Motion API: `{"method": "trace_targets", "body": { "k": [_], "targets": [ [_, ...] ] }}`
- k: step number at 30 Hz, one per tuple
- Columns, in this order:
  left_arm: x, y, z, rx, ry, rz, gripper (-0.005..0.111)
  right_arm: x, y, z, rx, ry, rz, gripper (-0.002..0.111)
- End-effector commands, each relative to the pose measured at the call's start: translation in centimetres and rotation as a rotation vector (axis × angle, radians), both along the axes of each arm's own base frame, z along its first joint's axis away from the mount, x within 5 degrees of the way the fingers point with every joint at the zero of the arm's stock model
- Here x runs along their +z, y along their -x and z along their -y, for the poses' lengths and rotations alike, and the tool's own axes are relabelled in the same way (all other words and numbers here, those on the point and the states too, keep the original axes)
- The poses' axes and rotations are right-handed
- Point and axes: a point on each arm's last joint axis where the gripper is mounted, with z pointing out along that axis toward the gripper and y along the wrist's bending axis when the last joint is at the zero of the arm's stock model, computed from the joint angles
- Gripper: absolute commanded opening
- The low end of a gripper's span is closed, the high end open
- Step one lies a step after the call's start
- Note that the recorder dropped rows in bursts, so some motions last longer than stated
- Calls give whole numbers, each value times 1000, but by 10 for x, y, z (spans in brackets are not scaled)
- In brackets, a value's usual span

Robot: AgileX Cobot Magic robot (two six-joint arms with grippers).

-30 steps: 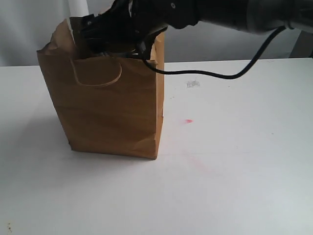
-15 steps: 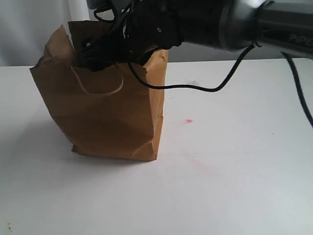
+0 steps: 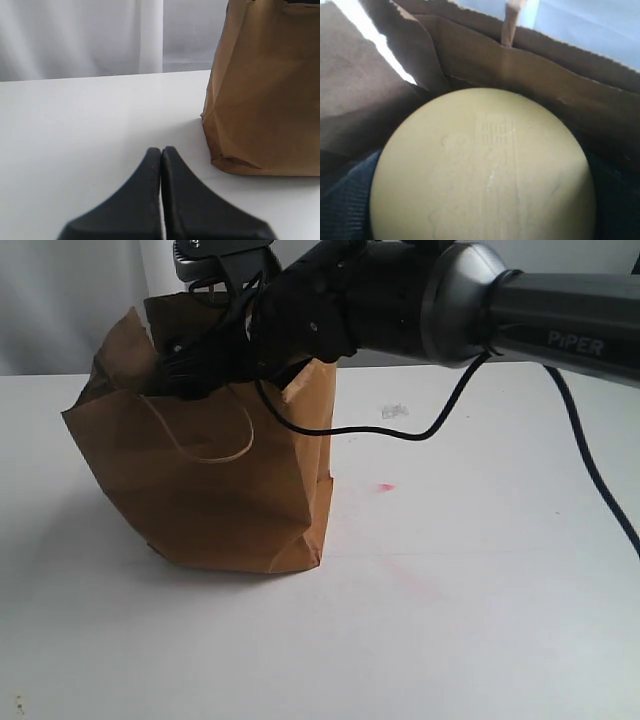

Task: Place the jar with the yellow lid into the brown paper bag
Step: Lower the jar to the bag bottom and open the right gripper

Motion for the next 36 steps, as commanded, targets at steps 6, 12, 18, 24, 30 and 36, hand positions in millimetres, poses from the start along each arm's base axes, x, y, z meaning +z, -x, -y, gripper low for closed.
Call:
{"method": "trace_targets", "body": {
  "k": [6, 12, 18, 24, 30, 36],
  "targets": [
    [1, 0, 1, -7, 7, 9, 1, -5, -1, -2, 3, 2, -23, 0],
    [1, 0, 1, -7, 7, 9, 1, -6, 0, -2, -1, -10, -33, 0],
    [1, 0, 1, -7, 7, 9, 1, -7, 1, -2, -7, -9, -52, 0],
    [1, 0, 1, -7, 7, 9, 1, -17, 1, -1, -17, 14, -102, 1],
    [1, 0, 1, -7, 7, 9, 1, -20, -2, -3, 7, 17, -71, 61],
    [1, 0, 1, -7, 7, 9, 1, -18, -3, -4, 16, 9, -51, 90]
  ]
}}
